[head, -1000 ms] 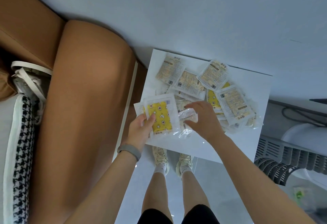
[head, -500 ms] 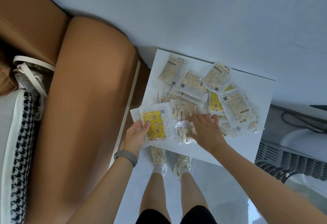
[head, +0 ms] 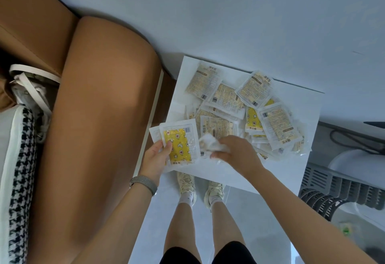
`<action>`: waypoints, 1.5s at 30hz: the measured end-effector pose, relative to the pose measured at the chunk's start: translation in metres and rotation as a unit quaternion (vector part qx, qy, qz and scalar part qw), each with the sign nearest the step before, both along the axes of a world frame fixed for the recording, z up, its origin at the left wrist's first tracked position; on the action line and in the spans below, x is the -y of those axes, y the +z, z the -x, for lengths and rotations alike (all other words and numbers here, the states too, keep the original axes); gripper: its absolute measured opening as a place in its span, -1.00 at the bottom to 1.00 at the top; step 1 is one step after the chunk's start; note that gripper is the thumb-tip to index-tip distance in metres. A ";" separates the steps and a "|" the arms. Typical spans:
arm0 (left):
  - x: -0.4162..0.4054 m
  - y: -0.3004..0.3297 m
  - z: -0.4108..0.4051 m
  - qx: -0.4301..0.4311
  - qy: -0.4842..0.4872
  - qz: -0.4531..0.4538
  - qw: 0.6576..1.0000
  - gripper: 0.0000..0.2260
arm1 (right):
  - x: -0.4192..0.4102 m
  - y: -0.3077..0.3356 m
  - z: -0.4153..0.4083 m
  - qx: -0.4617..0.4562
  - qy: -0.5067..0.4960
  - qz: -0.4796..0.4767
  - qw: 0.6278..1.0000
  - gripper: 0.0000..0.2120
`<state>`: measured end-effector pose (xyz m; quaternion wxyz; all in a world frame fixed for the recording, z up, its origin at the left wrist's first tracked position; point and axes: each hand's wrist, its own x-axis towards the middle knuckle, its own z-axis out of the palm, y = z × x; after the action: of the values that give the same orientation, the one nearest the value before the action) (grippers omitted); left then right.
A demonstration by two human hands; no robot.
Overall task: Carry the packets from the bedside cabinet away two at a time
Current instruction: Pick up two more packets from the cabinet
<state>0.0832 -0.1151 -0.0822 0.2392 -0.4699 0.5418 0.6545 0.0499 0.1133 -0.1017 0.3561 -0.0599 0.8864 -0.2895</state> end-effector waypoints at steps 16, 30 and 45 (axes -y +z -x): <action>-0.006 -0.002 0.002 -0.001 -0.022 0.016 1.000 -0.84 | 0.018 -0.008 0.042 -0.100 0.096 -0.107 0.984 -0.33; -0.001 0.003 0.007 -0.008 -0.002 0.004 1.000 -0.84 | 0.031 -0.024 0.003 -0.256 0.104 -0.151 0.949 -0.65; 0.020 0.094 0.018 -0.126 0.002 0.057 0.990 -0.86 | 0.025 0.122 0.013 0.044 -0.361 0.189 0.912 -0.80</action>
<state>0.0657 -0.1353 0.0115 0.1409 -0.3979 0.6034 0.6766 0.0369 0.0881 0.0208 0.2476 0.2110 0.7599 -0.5628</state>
